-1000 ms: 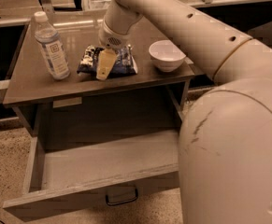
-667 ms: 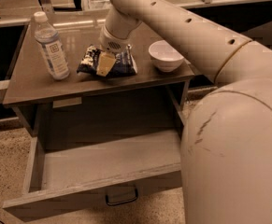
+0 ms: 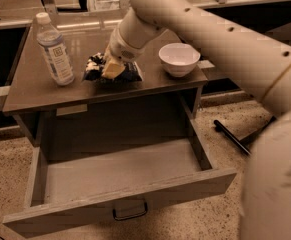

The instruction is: Place blue chip bag into top drawer

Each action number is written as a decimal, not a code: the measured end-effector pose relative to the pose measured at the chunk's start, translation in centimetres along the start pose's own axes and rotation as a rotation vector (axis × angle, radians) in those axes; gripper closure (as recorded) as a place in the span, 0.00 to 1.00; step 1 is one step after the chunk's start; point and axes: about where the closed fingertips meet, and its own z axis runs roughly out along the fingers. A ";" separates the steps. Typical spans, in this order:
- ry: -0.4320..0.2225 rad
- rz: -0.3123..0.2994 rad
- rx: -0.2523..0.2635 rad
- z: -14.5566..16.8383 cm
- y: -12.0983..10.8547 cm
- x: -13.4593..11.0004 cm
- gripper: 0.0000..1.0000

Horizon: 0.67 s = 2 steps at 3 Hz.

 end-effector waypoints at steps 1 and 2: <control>-0.124 -0.036 -0.026 -5.6 4.2 -1.8 1.00; -0.063 -0.024 -0.213 -6.0 13.2 -1.4 1.00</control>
Offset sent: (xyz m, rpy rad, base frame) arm -0.2198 -0.0274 -0.0150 -0.0512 0.3353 0.1923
